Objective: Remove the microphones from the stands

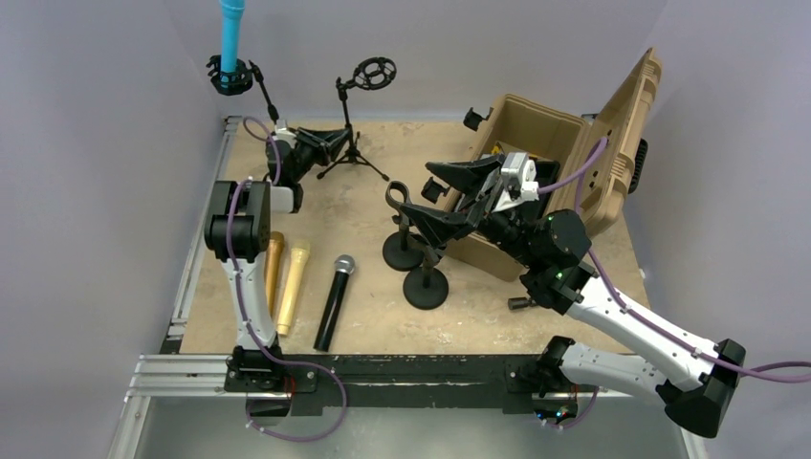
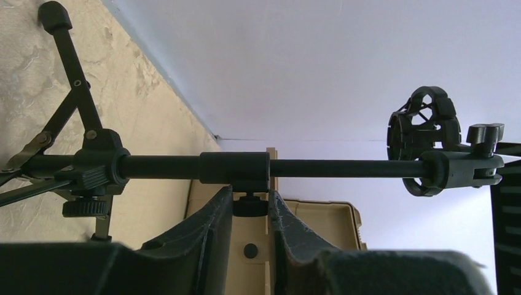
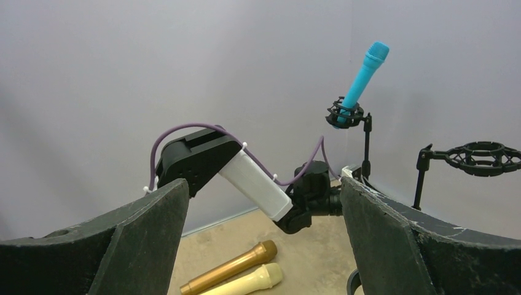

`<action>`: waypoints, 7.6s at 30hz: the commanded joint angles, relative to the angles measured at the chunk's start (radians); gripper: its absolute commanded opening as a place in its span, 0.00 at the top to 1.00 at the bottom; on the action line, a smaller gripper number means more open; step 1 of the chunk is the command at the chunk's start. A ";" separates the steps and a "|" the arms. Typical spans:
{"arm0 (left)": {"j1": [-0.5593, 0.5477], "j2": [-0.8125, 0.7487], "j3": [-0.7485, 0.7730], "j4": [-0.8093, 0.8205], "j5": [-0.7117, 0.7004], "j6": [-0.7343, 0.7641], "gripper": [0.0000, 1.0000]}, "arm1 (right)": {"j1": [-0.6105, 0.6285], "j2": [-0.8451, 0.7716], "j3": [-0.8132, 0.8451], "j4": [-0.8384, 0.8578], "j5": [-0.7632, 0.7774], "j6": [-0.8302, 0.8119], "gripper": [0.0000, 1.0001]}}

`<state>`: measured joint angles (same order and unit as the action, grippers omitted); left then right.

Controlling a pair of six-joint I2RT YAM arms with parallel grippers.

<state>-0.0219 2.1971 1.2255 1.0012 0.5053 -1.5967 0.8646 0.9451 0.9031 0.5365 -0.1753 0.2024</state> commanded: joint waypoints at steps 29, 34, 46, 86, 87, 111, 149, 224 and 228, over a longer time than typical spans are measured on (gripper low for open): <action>-0.191 -0.310 0.284 -1.067 -0.451 1.247 0.42 | 0.001 0.004 0.043 0.036 -0.018 0.024 0.10; -0.200 -0.282 0.309 -1.068 -0.478 1.238 0.48 | 0.002 0.012 0.044 0.037 -0.020 0.023 0.09; -0.202 -0.217 0.397 -1.082 -0.487 1.221 0.57 | 0.001 0.016 0.031 0.047 -0.016 0.025 0.10; -0.005 -0.137 0.142 -0.574 0.035 0.416 1.00 | 0.002 0.047 0.035 0.057 -0.022 0.026 0.10; 0.000 -0.122 0.127 -0.518 0.047 0.353 1.00 | 0.002 0.048 0.034 0.060 -0.023 0.027 0.10; -0.004 0.014 -0.072 0.115 -0.068 -0.180 0.61 | 0.002 0.054 0.040 0.070 -0.036 0.039 0.09; -0.186 -0.255 0.303 -0.964 -0.544 1.158 0.50 | 0.004 0.048 0.049 0.056 -0.028 0.029 0.10; -0.011 -0.439 -0.125 -0.604 -0.434 0.452 0.49 | 0.004 0.032 0.025 0.068 -0.026 0.039 0.10; -0.011 -0.334 0.049 -0.676 -0.405 0.472 0.49 | 0.004 0.038 0.028 0.066 -0.025 0.041 0.10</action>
<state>-0.0395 1.7969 1.1179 0.4423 0.1532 -1.2201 0.8646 0.9943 0.9161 0.5701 -0.2008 0.2283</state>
